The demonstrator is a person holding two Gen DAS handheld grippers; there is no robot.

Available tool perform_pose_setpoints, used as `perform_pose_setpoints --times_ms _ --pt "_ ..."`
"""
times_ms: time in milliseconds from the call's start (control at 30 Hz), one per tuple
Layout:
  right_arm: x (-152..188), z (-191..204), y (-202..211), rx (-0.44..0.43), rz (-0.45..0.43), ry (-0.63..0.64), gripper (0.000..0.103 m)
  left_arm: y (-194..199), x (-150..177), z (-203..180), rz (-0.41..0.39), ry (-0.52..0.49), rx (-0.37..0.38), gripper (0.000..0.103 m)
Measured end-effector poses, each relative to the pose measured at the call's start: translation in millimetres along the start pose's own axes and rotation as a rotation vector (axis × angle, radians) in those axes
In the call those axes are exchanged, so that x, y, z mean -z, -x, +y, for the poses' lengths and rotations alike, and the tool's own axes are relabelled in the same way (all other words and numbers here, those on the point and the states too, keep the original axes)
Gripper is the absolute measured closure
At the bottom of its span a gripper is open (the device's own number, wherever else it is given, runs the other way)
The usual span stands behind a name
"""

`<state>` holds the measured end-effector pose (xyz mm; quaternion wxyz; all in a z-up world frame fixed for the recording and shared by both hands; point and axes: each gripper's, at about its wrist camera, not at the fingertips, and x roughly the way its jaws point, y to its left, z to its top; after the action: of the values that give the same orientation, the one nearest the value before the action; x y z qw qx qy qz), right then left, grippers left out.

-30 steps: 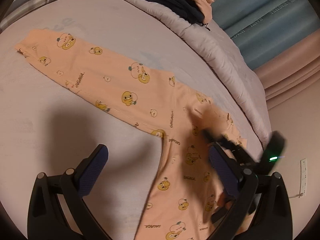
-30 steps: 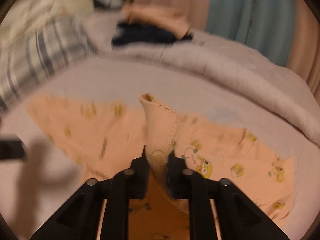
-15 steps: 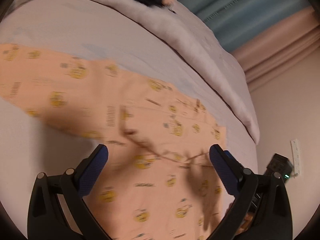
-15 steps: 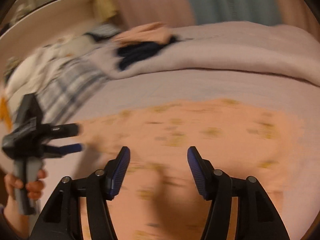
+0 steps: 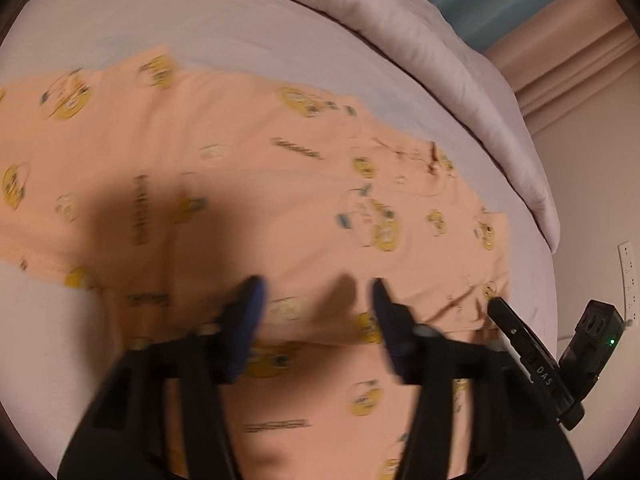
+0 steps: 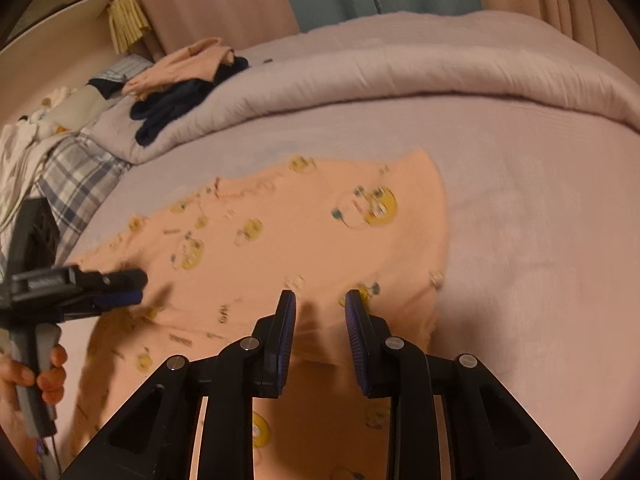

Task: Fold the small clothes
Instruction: 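Grasp the other sleeve cuff with the left gripper and lift it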

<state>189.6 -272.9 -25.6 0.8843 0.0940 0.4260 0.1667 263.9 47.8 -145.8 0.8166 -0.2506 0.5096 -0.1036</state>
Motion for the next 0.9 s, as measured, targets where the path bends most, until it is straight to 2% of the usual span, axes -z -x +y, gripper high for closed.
perform_pose_setpoints --times_ms 133,167,200,233,267,300,367,600,767,833,900 --pt "8.9 -5.2 -2.4 -0.009 0.039 -0.03 0.074 14.7 2.1 18.7 0.009 0.061 0.095 0.06" --pt "9.6 -3.2 0.1 -0.006 0.036 -0.029 0.074 21.6 3.6 20.4 0.001 0.07 0.112 0.051" --pt "10.5 -0.6 3.9 -0.009 0.029 -0.029 0.073 31.9 6.2 24.8 -0.019 0.083 0.106 0.029" --pt "11.5 1.8 8.5 -0.024 0.021 -0.029 0.07 45.3 8.8 31.5 -0.056 0.097 0.089 0.021" --pt "12.1 3.8 12.4 -0.038 0.012 -0.031 0.061 58.6 10.2 36.2 -0.096 0.108 0.087 0.014" --pt "12.8 7.3 17.9 -0.054 -0.002 -0.034 0.05 68.3 10.8 43.2 -0.12 0.117 0.089 0.014" --pt "13.6 15.5 25.6 -0.075 -0.025 -0.028 0.046 85.8 10.2 61.2 -0.156 0.16 0.075 0.014" --pt "15.9 48.9 33.6 -0.147 -0.046 0.036 0.046 141.2 7.9 169.8 -0.299 0.409 0.019 0.015" --pt "17.8 67.0 26.6 -0.17 -0.03 0.059 0.046 159.5 -0.1 237.1 -0.381 0.583 0.003 0.015" --pt "17.7 72.7 20.4 -0.167 -0.019 0.064 0.046 161.9 -5.9 262.9 -0.418 0.652 0.076 0.016" --pt "20.6 77.7 16.9 -0.166 -0.012 0.067 0.046 169.6 -14.0 274.1 -0.45 0.682 0.097 0.016"
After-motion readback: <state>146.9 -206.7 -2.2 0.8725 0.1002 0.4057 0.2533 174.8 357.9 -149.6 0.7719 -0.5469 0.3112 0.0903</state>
